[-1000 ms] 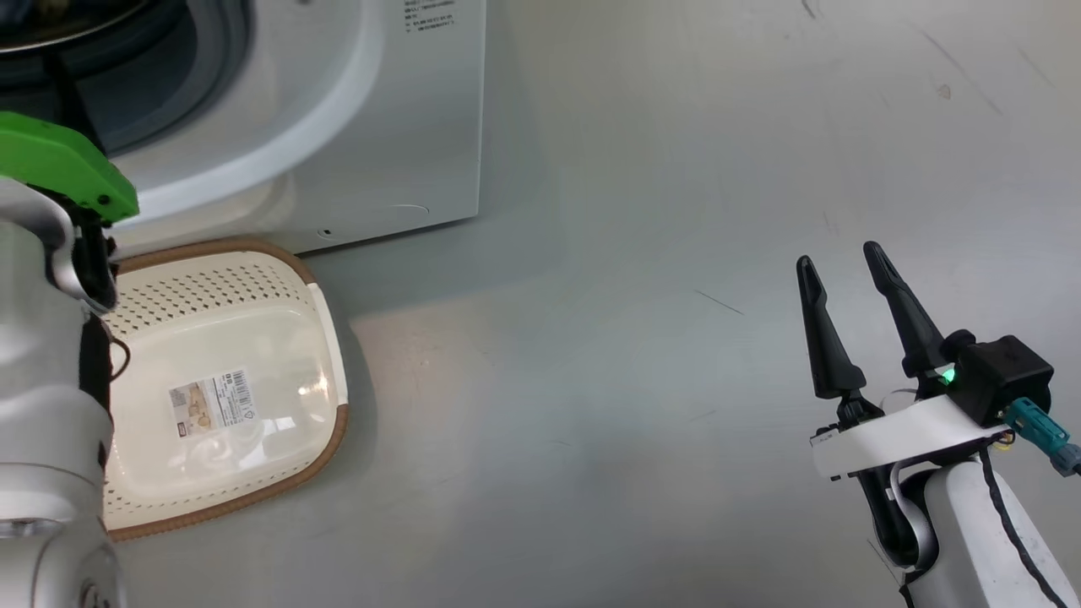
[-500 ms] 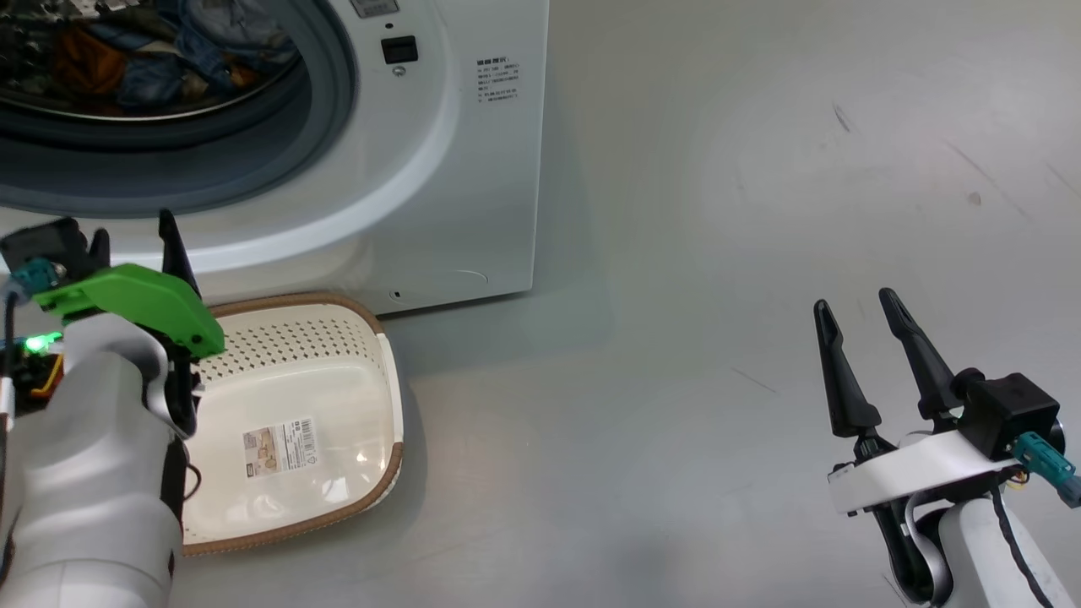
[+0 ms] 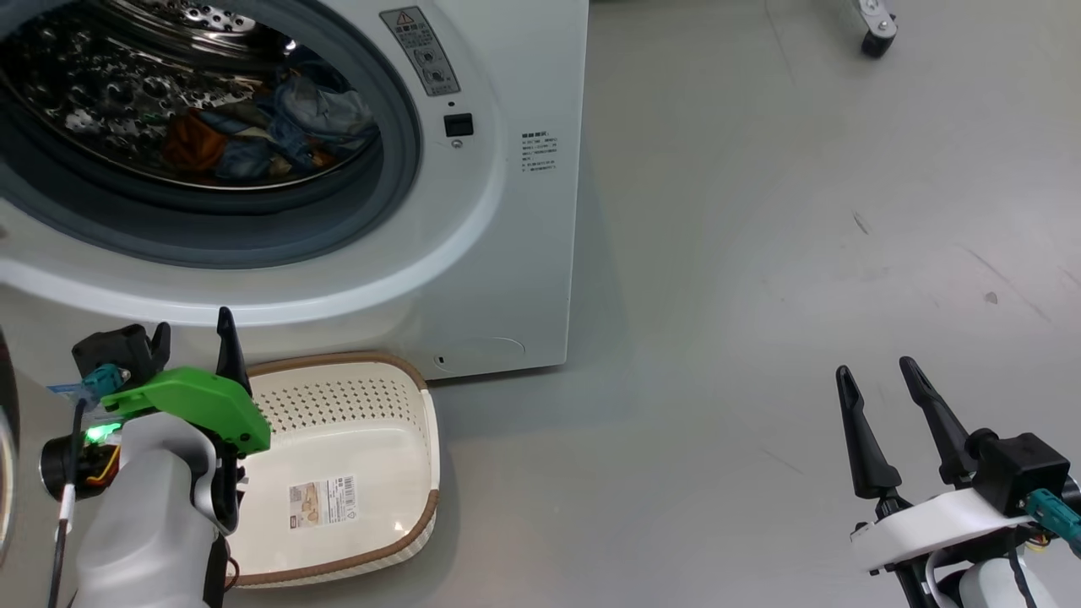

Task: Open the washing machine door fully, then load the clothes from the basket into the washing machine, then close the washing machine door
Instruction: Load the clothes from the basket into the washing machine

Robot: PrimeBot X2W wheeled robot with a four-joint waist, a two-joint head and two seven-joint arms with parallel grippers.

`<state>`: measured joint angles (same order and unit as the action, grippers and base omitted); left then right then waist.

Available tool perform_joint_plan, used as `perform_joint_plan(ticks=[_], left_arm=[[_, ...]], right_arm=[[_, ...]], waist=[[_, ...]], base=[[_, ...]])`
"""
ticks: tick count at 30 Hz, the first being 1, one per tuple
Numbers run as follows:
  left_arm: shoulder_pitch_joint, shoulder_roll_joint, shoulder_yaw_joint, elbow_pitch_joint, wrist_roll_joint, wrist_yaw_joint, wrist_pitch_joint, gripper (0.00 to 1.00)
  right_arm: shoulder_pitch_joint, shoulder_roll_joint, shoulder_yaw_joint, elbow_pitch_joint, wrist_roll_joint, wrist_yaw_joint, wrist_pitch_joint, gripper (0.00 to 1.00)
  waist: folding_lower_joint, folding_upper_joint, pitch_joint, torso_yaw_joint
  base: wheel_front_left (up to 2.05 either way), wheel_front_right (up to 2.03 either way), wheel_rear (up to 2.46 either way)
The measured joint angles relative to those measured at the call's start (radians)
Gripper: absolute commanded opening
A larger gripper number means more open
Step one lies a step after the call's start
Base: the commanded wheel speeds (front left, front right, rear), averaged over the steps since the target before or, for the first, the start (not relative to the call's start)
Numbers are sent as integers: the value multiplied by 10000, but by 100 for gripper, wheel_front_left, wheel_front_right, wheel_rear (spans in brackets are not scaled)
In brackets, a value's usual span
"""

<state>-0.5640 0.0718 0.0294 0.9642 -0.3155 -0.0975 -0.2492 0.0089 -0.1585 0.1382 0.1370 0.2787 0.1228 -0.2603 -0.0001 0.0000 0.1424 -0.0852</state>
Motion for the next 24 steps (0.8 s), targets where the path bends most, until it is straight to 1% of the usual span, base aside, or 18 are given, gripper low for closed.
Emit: perform_joint_plan(ticks=[8, 13, 19, 24], left_arm=[[1036, -27, 4, -1758, 324, -88, -2, 100], [1848, -31, 25, -2650, 420, -119, -29, 100], [2879, -226, -23, -3304, 424, -169, -27, 100], [3485, -249, -100, -3708, 424, -174, -27, 100]], right_arm=[[248, -31, -4, -130, 0, 0, 0, 100], [260, -36, 73, -182, 0, 0, 0, 100], [450, -35, 63, -217, 0, 0, 0, 100], [532, -36, 35, -238, 0, 0, 0, 100]], waist=[[0, 0, -438, 419], [0, 0, -573, 523], [0, 0, -678, 542], [0, 0, -763, 572]], base=[[0, 0, 0], [0, 0, 0], [0, 0, 0], [0, 0, 0]])
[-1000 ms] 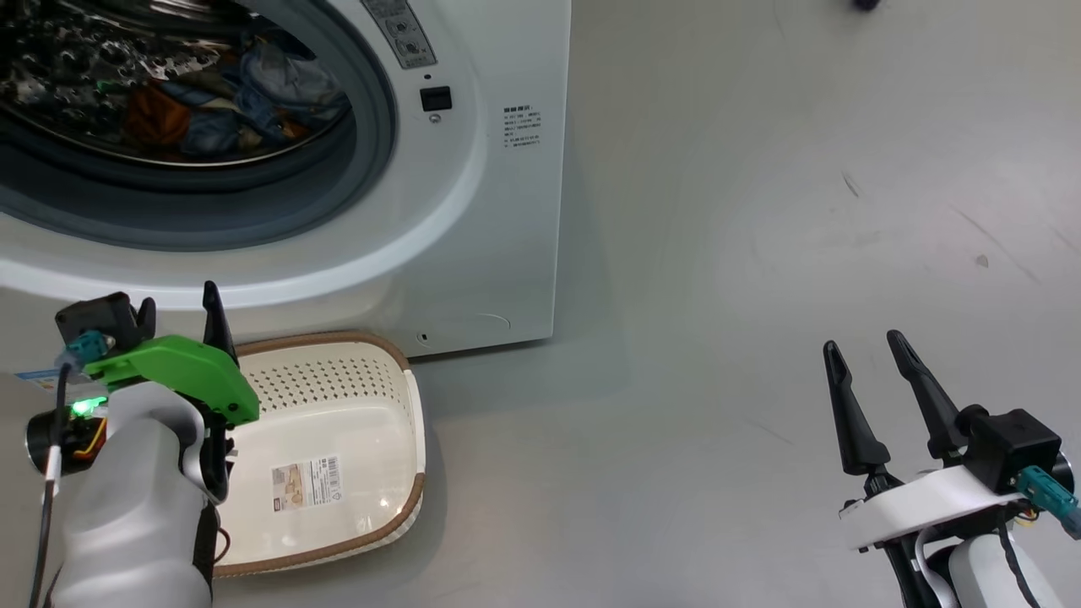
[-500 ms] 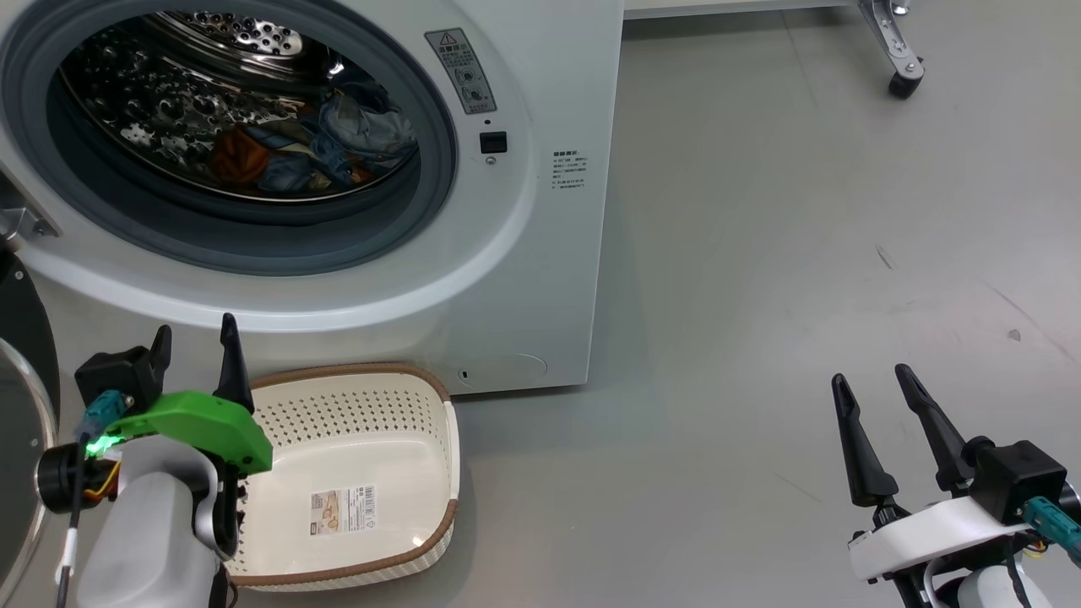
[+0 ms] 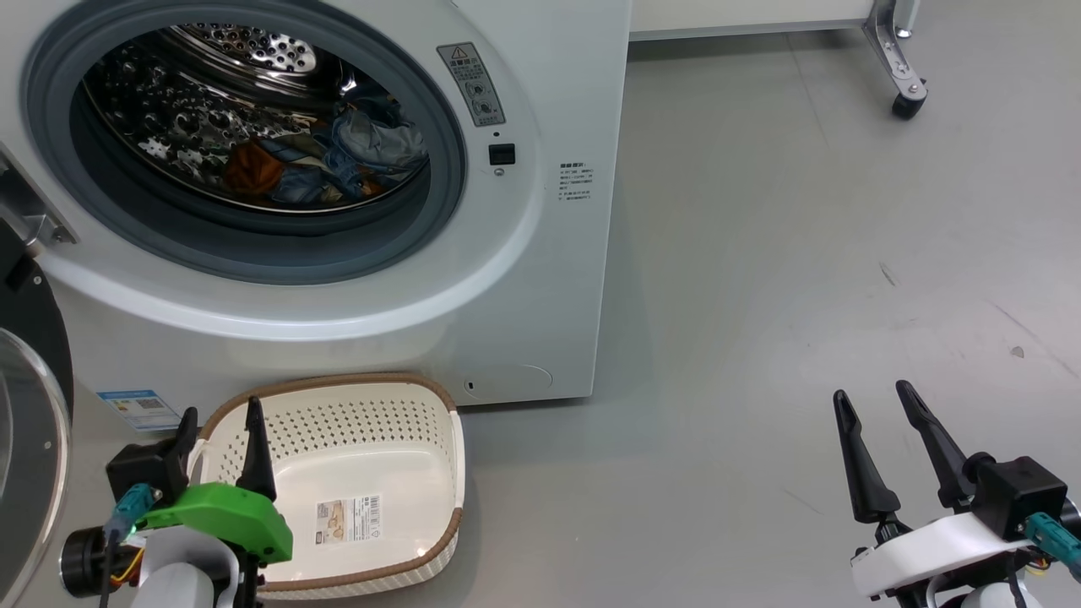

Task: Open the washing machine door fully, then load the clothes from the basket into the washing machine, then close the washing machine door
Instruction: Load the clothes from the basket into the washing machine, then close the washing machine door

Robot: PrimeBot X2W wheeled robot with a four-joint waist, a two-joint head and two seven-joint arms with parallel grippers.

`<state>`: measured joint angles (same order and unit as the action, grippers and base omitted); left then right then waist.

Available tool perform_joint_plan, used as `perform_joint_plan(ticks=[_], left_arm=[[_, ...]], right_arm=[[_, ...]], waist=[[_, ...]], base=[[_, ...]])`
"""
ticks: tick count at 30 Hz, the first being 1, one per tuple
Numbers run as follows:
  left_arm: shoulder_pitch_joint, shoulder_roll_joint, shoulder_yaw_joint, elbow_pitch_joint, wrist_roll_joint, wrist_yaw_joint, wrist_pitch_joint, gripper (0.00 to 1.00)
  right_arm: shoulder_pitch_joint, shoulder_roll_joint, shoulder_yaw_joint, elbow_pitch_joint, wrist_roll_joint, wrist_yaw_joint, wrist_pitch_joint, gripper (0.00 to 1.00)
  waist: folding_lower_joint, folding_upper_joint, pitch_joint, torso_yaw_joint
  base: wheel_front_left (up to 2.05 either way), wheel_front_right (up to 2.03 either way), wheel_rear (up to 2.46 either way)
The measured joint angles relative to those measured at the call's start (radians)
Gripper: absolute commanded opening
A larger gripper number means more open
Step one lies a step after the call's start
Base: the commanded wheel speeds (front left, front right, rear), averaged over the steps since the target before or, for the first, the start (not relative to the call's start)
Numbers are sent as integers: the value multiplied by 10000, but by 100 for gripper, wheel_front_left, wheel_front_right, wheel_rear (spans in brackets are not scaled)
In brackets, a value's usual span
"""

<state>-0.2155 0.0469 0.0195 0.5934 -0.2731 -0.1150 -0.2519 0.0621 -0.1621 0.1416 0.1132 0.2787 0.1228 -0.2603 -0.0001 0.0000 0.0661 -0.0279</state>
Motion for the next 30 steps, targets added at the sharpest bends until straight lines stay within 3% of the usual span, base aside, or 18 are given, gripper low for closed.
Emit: perform_joint_plan(ticks=[12, 30], left_arm=[[1178, 4, -314, -1149, 623, 2, -2, 100], [2398, 2, -50, -2474, 652, 278, 0, 100]], right_arm=[[131, -12, -121, -84, 0, 0, 0, 100], [511, -52, -391, -128, 0, 0, 0, 100]], waist=[[0, 0, -119, 101], [0, 0, -357, -5]], base=[[0, 0, 0], [0, 0, 0]])
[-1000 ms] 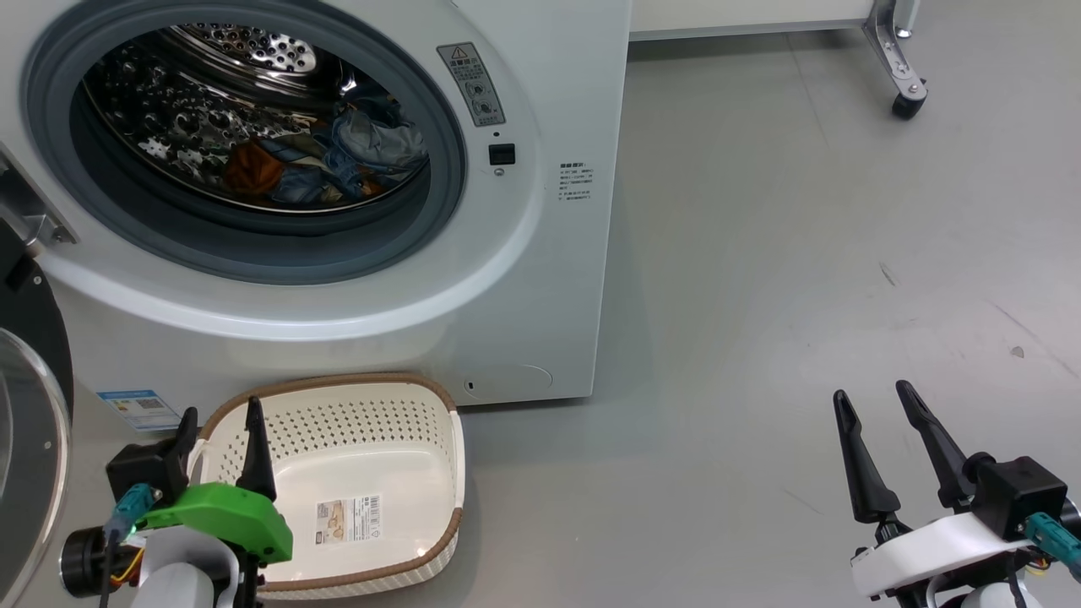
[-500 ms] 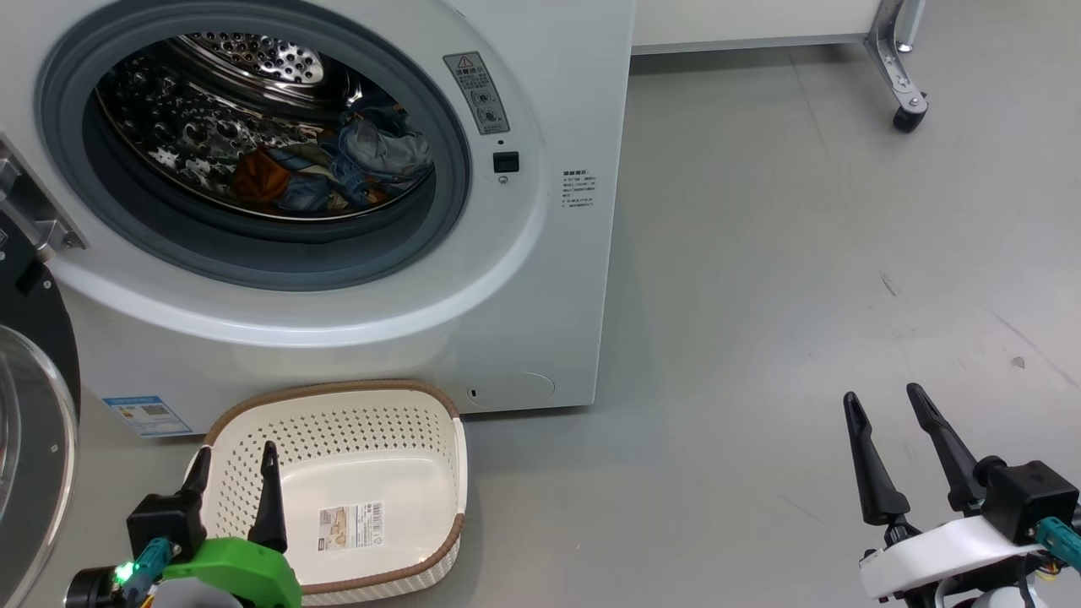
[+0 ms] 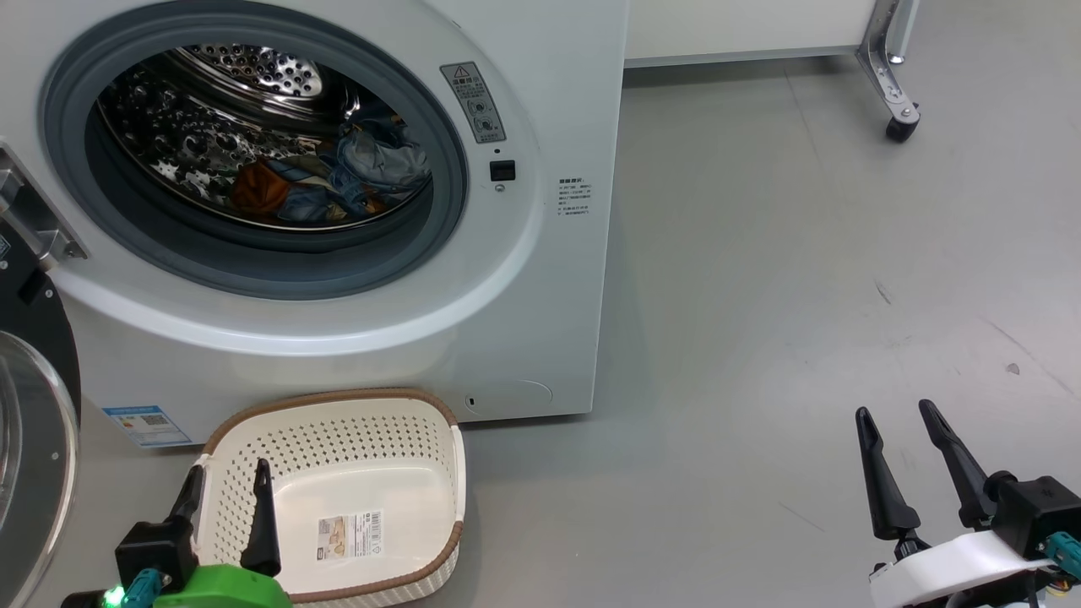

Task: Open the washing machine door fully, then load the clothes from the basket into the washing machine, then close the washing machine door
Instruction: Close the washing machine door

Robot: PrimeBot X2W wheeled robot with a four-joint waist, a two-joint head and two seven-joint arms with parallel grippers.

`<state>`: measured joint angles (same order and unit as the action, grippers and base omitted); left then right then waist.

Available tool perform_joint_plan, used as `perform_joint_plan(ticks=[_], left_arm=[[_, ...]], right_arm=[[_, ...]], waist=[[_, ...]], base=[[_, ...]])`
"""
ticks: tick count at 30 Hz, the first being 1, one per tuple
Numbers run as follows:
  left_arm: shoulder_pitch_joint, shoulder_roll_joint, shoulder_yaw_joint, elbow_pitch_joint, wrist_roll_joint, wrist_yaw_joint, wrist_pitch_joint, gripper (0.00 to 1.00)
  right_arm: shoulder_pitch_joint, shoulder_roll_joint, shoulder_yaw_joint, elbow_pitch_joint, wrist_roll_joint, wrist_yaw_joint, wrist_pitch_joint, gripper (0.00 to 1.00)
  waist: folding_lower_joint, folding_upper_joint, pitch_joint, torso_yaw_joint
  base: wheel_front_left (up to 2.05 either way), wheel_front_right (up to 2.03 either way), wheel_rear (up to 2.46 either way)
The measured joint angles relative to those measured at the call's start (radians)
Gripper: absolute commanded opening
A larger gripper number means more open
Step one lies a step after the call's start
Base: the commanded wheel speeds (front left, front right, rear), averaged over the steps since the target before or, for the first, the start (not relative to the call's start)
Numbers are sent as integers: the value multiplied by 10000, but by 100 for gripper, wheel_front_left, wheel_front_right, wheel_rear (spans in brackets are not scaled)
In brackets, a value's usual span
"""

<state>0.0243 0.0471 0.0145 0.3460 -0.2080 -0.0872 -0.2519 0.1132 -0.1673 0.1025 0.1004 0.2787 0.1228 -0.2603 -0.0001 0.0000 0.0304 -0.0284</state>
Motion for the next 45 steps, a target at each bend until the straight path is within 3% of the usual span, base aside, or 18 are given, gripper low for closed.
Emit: perform_joint_plan(ticks=[28, 45], left_arm=[[675, -4, 31, -819, -6, 92, 0, 100], [815, -6, -6, -951, -6, 263, 0, 100]], right_arm=[[33, -42, 117, -36, -81, 0, 0, 100], [100, -38, 119, -50, -81, 0, 0, 100]], waist=[[0, 0, -238, -158], [0, 0, -263, -227]], base=[[-2, 2, 0], [-56, 56, 0]])
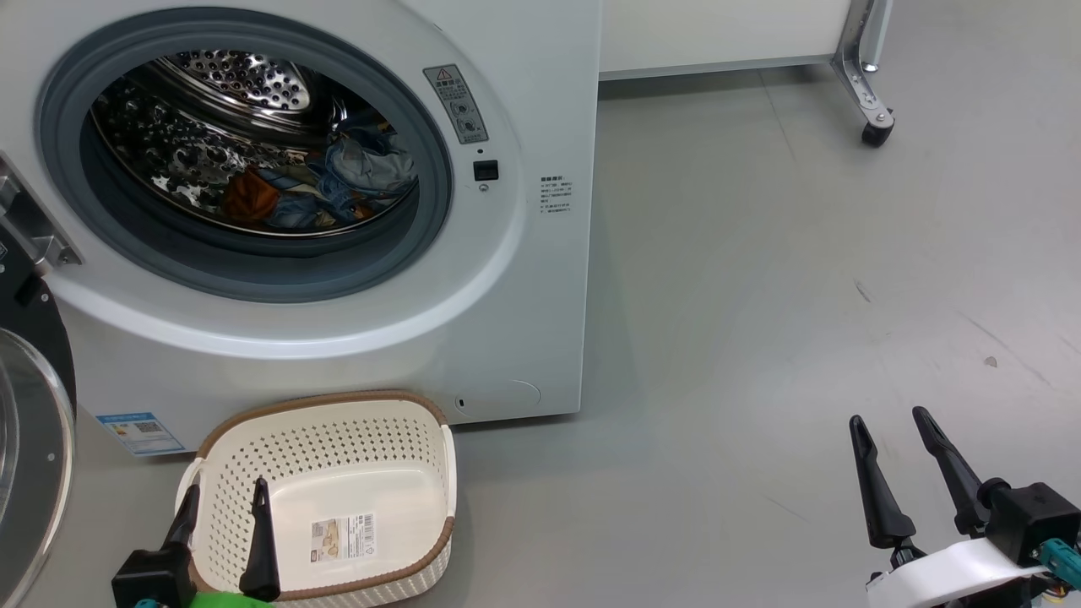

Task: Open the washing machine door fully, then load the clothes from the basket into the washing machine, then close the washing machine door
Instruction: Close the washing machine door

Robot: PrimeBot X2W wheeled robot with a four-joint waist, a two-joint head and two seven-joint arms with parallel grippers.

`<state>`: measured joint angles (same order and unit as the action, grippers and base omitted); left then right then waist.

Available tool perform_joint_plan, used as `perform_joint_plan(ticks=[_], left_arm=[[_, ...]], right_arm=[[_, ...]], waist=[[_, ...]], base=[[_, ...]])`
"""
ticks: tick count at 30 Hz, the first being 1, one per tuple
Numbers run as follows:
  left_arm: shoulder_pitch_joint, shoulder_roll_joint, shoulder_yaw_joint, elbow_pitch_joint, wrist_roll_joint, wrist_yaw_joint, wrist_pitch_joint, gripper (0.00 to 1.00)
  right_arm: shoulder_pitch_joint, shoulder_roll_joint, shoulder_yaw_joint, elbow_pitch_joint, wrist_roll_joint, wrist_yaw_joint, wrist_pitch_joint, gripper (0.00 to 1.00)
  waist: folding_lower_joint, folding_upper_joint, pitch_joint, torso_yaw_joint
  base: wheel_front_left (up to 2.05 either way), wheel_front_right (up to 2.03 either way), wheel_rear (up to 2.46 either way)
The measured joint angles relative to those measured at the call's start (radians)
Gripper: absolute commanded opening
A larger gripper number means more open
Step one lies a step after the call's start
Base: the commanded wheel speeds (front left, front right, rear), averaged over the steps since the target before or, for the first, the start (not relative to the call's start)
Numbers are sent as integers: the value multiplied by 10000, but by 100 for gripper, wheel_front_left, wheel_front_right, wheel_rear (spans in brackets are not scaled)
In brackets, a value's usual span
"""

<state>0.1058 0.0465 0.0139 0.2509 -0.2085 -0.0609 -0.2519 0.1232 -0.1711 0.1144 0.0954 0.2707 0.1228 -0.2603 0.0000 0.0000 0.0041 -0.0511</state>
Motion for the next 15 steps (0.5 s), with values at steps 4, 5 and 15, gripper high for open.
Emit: perform_joint_plan(ticks=[4, 5, 15], left_arm=[[14, 0, -56, -8, 0, 2, 0, 100], [19, 0, -65, -12, 0, 2, 0, 100], [164, 0, -155, -27, 0, 2, 0, 100]], right_arm=[[76, 0, 2, -17, 0, 0, 0, 100], [84, 0, 2, -21, 0, 0, 0, 100], [88, 0, 2, -33, 0, 0, 0, 100]], waist=[[0, 0, 4, 4], [0, 0, 7, 5], [0, 0, 74, 3]], base=[[-96, 96, 0], [-106, 106, 0], [-105, 105, 0]])
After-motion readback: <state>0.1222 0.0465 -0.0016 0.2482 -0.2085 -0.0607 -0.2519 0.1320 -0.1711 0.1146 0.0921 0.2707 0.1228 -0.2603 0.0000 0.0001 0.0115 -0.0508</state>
